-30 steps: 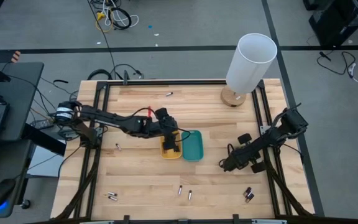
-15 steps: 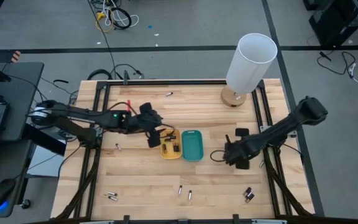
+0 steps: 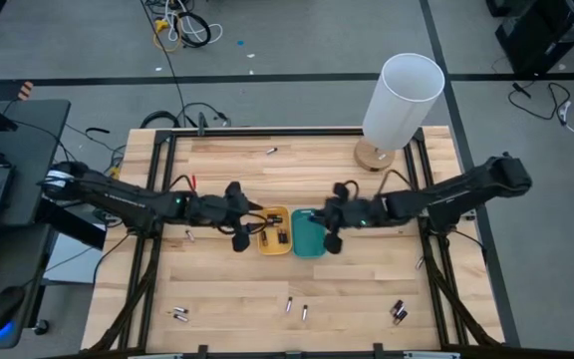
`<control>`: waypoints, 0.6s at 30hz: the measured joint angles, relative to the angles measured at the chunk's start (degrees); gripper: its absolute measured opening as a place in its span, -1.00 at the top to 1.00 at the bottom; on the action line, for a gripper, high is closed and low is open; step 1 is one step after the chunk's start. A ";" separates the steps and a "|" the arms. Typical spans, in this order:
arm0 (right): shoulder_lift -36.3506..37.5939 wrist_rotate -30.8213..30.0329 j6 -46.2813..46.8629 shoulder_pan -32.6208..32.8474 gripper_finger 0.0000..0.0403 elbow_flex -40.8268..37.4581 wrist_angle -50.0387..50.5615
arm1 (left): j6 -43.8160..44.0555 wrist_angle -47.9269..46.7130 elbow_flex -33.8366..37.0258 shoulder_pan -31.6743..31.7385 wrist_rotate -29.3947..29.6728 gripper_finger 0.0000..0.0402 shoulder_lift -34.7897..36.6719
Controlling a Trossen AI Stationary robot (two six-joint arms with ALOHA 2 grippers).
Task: Sort batteries
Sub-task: Put the black battery into the yellow bin
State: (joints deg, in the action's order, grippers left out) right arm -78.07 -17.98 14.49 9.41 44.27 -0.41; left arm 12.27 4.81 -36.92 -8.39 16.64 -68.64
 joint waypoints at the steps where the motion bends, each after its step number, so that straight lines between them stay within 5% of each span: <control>1: -1.66 1.77 -0.79 -1.29 0.86 0.00 -3.25 | 0.41 0.38 0.63 -0.44 0.03 -0.20 0.02; 8: -13.73 11.15 -2.83 -5.66 0.86 0.17 -17.69 | 4.83 1.99 0.68 -4.34 3.01 -0.20 -1.20; 18: -27.44 14.78 -5.74 -6.15 0.83 9.82 -20.80 | 8.84 4.68 0.78 -9.70 9.23 -0.20 -3.98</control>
State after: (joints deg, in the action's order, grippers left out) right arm -105.52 -3.20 8.75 3.27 54.09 -21.21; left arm 21.11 9.49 -36.14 -18.09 25.86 -72.62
